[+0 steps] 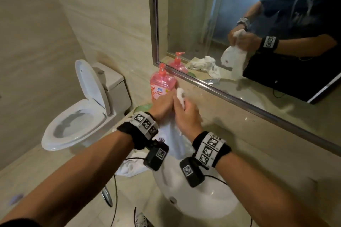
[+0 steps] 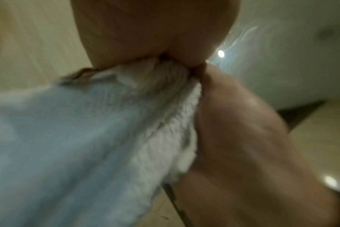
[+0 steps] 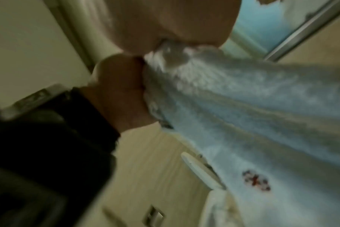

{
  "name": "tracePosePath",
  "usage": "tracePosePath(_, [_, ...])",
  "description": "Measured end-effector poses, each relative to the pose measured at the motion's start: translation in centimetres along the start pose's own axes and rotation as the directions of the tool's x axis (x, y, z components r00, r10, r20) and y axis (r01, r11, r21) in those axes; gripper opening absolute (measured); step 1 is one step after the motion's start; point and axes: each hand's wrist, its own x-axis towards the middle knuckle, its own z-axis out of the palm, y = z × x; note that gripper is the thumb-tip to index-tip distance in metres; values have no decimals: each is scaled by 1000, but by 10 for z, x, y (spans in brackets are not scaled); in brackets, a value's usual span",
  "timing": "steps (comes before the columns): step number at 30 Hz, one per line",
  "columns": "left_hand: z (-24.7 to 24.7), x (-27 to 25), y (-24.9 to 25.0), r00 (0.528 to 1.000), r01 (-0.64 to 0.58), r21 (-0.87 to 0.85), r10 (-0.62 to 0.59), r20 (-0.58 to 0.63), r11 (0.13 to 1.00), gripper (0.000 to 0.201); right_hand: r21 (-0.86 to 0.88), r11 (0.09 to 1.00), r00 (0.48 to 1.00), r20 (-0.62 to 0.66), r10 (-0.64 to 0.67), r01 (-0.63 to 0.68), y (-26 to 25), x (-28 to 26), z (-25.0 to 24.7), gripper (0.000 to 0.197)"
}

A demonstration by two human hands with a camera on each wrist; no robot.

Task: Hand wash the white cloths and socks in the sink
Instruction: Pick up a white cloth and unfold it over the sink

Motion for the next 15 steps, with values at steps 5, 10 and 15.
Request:
tracePosePath(5, [9,-1,1,998,5,40,-7,66,999,24,60,994,989,-115,97,-90,-9,19,-1,49])
tracePosePath(10, [5,-2,-4,997,6,140,-17,82,990,31,-47,998,997,-71,27,-31,-5,24,-8,46])
tracePosePath(15, [-26,1,-6,939,-189,745,-104,327,640,51,-275,954,989,122,-86,117,0,31,-36,41])
